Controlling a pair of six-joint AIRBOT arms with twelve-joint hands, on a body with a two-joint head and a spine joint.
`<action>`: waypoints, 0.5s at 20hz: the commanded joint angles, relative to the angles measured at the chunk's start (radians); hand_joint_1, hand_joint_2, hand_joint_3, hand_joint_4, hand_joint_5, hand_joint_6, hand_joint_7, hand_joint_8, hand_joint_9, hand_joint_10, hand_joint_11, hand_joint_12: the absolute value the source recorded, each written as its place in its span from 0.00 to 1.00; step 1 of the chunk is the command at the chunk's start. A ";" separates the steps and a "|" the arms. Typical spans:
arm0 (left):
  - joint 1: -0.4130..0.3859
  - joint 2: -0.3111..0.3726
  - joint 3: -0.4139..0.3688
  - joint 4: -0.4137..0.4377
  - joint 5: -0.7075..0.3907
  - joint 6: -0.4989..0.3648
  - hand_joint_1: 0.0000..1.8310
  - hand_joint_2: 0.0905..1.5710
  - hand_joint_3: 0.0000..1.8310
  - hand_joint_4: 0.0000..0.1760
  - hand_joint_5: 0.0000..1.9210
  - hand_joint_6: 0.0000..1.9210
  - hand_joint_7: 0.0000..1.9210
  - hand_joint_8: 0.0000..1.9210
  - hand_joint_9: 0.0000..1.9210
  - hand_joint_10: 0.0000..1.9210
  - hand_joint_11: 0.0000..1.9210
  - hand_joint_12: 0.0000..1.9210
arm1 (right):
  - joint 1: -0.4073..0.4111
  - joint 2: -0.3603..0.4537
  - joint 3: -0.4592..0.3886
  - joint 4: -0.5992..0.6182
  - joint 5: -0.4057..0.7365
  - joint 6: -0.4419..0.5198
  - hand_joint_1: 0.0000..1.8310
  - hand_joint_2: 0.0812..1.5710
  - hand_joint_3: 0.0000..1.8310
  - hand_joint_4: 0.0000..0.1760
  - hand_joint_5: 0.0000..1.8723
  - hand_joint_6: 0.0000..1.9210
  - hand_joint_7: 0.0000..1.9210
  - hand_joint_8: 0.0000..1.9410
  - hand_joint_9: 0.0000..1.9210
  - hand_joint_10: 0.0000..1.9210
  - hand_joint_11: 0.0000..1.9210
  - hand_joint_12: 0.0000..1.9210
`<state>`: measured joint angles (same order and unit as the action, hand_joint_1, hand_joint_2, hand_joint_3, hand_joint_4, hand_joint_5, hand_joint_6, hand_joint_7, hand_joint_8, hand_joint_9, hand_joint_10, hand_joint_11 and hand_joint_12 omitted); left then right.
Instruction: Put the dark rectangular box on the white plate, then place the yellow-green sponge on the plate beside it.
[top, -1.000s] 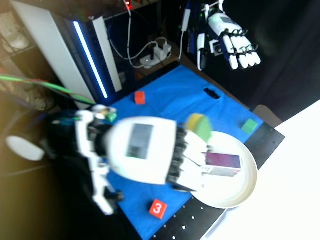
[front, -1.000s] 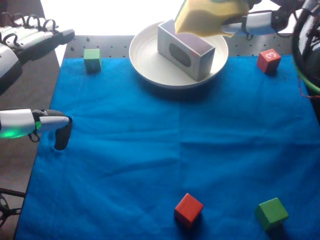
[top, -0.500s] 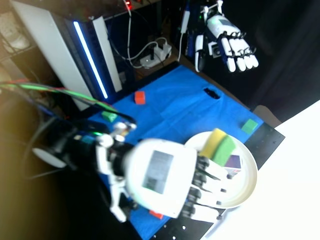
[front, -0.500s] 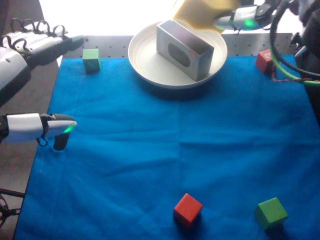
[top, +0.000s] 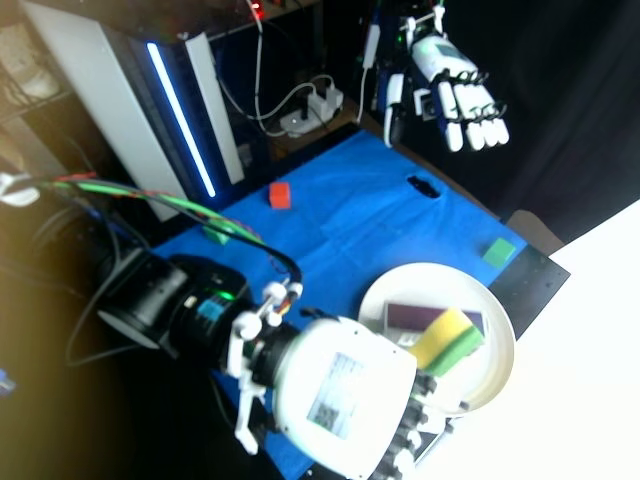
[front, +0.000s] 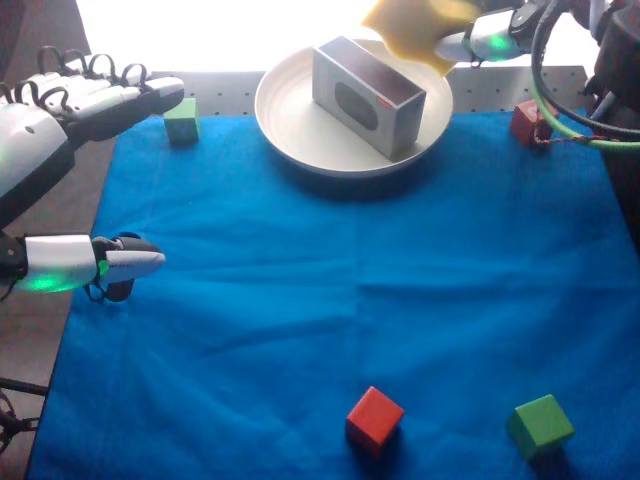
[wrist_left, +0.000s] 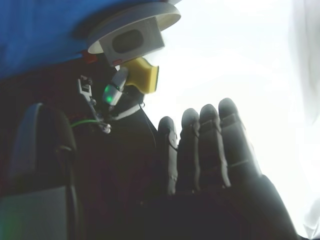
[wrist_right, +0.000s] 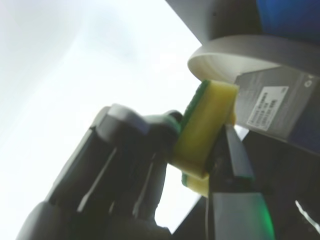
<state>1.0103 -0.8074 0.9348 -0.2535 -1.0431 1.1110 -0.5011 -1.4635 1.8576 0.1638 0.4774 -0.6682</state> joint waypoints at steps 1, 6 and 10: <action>-0.014 0.000 0.002 0.000 -0.127 -0.003 0.51 0.57 0.00 0.40 0.12 0.00 0.09 0.00 0.04 0.00 0.00 0.02 | 0.017 -0.004 0.002 0.009 0.112 0.005 0.63 0.70 0.00 0.00 0.50 0.56 0.60 0.61 0.70 0.77 0.67 0.92; -0.015 -0.005 0.006 0.000 -0.124 -0.005 0.50 0.57 0.00 0.44 0.13 0.00 0.09 0.00 0.05 0.00 0.00 0.07 | 0.017 -0.009 -0.006 -0.015 0.113 0.021 0.63 0.70 0.00 0.00 0.50 0.56 0.55 0.61 0.64 0.76 0.60 0.92; -0.016 -0.007 0.007 0.000 -0.125 -0.006 0.49 0.57 0.00 0.41 0.13 0.00 0.09 0.00 0.05 0.00 0.00 0.07 | 0.017 -0.021 -0.015 -0.038 0.113 0.039 0.64 0.70 0.00 0.00 0.50 0.53 0.46 0.59 0.49 0.76 0.48 0.93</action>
<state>1.0054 -0.8085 0.9352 -0.2577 -1.0428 1.1088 -0.5011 -1.4815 1.8420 0.1207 0.4728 -0.6357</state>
